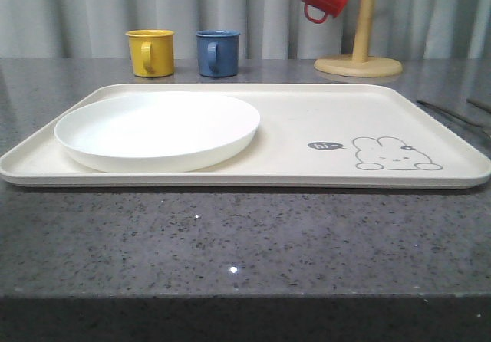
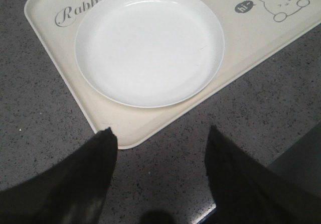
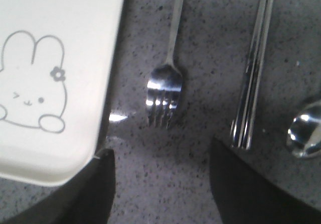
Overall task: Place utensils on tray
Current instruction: 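Grasp the fork with the right gripper and lift it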
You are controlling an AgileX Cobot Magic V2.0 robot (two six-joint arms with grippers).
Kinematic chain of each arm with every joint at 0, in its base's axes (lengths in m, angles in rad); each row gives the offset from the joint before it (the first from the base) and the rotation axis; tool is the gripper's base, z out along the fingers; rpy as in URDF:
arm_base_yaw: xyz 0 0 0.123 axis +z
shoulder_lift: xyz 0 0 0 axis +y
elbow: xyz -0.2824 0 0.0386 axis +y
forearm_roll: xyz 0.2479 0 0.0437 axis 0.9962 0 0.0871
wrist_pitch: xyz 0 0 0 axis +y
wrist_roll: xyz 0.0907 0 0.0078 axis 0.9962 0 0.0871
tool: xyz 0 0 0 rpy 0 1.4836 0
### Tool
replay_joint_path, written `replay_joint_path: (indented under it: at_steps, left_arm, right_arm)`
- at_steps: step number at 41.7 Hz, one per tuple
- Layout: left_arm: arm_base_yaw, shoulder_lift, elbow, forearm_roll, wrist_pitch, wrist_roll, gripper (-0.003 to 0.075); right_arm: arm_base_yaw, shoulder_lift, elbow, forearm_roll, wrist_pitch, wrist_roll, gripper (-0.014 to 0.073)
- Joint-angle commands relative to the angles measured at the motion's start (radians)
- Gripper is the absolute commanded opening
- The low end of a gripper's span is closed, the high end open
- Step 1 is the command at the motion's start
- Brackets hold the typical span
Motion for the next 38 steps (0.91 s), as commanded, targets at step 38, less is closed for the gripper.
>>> replay_joint_path:
  at_steps: [38]
  left_arm:
    - [-0.006, -0.007, -0.025, 0.000, -0.058, -0.010, 0.0401]
  right_arm:
    - [0.003, 0.411, -0.348, -0.048, 0.066, 0.039, 0.0297]
